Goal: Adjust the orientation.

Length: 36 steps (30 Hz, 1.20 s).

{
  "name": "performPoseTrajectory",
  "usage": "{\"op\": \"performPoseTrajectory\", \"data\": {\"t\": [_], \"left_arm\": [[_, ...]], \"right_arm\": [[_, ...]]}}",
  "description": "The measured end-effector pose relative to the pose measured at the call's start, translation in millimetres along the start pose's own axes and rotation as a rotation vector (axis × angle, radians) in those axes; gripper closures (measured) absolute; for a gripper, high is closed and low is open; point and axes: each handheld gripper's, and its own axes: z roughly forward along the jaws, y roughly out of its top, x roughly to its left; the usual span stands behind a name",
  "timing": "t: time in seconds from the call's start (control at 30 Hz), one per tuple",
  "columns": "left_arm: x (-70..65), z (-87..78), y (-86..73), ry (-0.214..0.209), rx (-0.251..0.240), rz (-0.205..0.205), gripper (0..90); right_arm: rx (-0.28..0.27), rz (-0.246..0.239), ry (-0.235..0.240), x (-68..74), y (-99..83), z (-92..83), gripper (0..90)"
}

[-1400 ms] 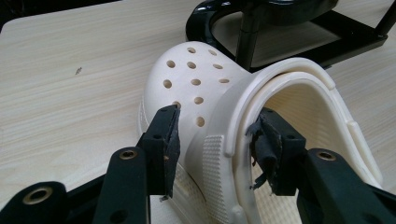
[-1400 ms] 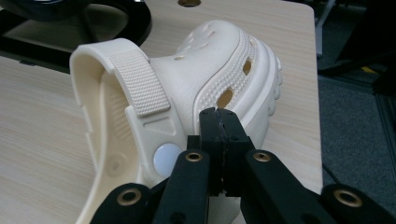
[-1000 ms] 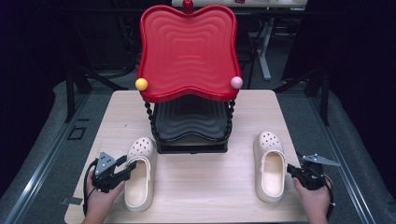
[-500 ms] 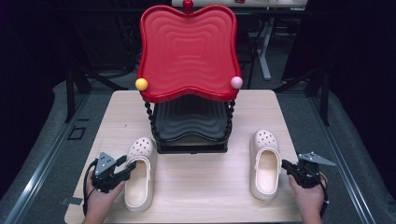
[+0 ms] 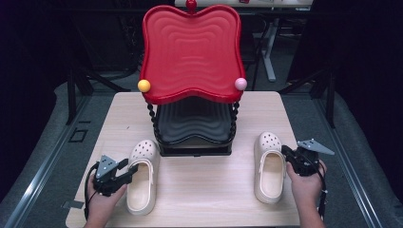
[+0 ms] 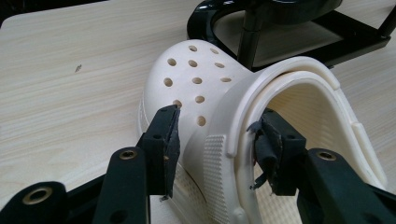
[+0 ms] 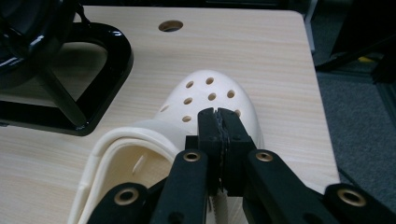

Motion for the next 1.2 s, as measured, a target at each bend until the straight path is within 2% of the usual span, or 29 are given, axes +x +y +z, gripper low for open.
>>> {"op": "performPoseTrajectory", "data": {"t": [0.07, 0.17, 0.3, 0.47, 0.53, 0.6, 0.67, 0.73, 0.93, 1.03, 1.07, 1.1, 1.13, 1.2], "left_arm": [[0.1, 0.1, -0.2, -0.001, -0.001, -0.001, 53.0], [-0.1, 0.0, -0.3, 0.001, -0.001, 0.000, 53.0], [-0.5, 0.0, -0.2, 0.003, 0.000, 0.001, 53.0], [-0.5, 0.2, -0.2, 0.003, 0.002, 0.001, 53.0], [-0.4, 0.1, -0.2, 0.003, 0.003, 0.000, 53.0], [-0.2, 0.1, -0.1, 0.004, 0.004, -0.001, 53.0], [-0.4, 0.1, -0.1, 0.003, 0.004, -0.001, 53.0], [-0.6, -0.1, 0.0, 0.000, -0.001, 0.000, 53.0], [-0.9, -0.2, 0.0, -0.003, -0.002, -0.005, 53.0], [-2.0, -1.2, 0.5, -0.003, -0.004, -0.005, 53.0], [-2.4, -1.6, 0.7, -0.003, -0.006, -0.005, 53.0], [-2.7, -1.7, 1.0, -0.004, -0.006, -0.005, 53.1], [-3.1, -1.8, 1.2, -0.002, -0.004, -0.005, 53.1], [-3.3, -1.9, 1.6, 0.001, 0.000, -0.005, 53.1]], "right_arm": [[-0.008, 0.016, 0.012, -0.7, -0.9, 4.1, 89.5], [-0.007, 0.022, 0.058, -2.8, 0.3, 8.3, 90.0], [-0.008, 0.025, 0.091, -1.8, -1.1, 8.9, 90.0], [0.005, 0.008, 0.143, 3.7, -3.4, 6.8, 90.0], [0.006, -0.007, 0.187, 7.9, -4.3, 6.3, 90.0], [0.009, -0.032, 0.197, 12.1, -4.6, 5.2, 90.0], [0.004, -0.054, 0.165, 16.4, -3.7, 2.4, 88.8], [0.002, -0.054, 0.161, 16.1, -3.0, 1.3, 85.7], [-0.014, -0.099, 0.101, 22.4, 4.0, -18.9, 79.4], [0.014, -0.139, 0.086, 29.5, 1.0, -29.4, 73.6], [0.014, -0.139, 0.086, 29.5, 1.0, -29.4, 73.6], [0.023, -0.154, 0.080, 31.2, -0.4, -31.7, 72.6], [0.041, -0.194, 0.069, 34.4, -3.4, -34.0, 71.5], [0.051, -0.208, 0.057, 36.0, -5.1, -34.2, 71.3]]}}
